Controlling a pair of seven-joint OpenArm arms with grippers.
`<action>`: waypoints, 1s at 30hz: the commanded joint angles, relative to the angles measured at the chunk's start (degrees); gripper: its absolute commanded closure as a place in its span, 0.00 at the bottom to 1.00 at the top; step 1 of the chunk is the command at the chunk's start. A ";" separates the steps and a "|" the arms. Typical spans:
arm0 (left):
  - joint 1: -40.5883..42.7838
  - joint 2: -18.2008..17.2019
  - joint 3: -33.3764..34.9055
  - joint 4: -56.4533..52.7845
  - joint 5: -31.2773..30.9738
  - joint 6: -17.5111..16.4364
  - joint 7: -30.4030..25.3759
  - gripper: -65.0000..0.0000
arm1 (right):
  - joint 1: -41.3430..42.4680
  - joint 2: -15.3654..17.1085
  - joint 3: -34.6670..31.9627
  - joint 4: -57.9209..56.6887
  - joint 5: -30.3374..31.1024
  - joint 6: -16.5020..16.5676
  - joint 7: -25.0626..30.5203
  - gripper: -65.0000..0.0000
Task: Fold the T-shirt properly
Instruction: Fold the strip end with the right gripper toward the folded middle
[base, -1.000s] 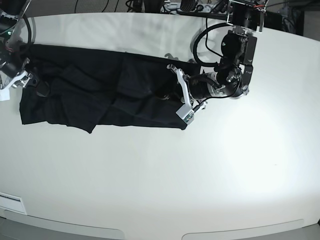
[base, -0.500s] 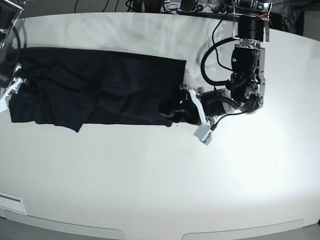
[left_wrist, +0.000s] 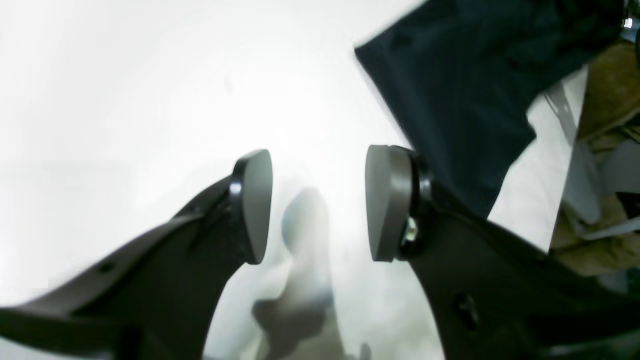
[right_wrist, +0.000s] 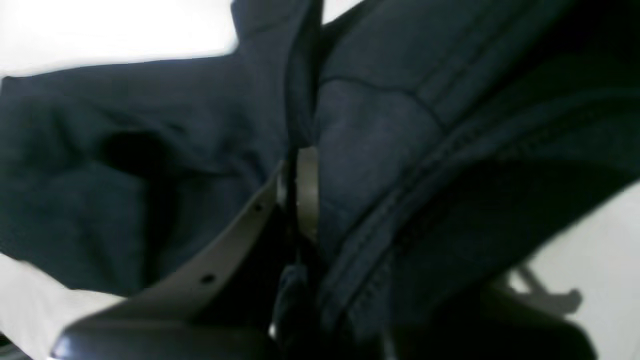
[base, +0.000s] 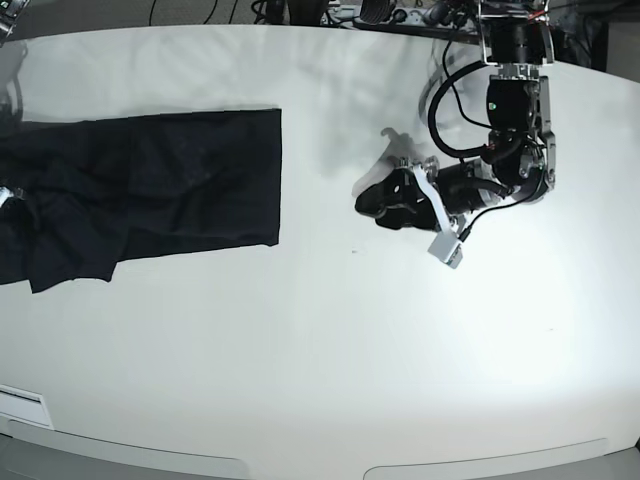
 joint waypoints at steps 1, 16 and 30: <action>-0.22 -0.46 -0.20 0.83 -1.42 -0.37 -1.25 0.51 | 0.66 0.28 0.52 3.93 -0.20 -0.52 1.05 1.00; 2.56 -0.44 0.07 0.83 -1.62 -0.35 -1.18 0.51 | -4.31 -19.28 0.52 24.83 16.98 3.52 -4.66 1.00; 2.51 -0.63 6.23 0.83 0.55 -0.37 -2.58 0.51 | -4.98 -26.16 -12.98 24.50 11.37 7.14 -4.76 0.45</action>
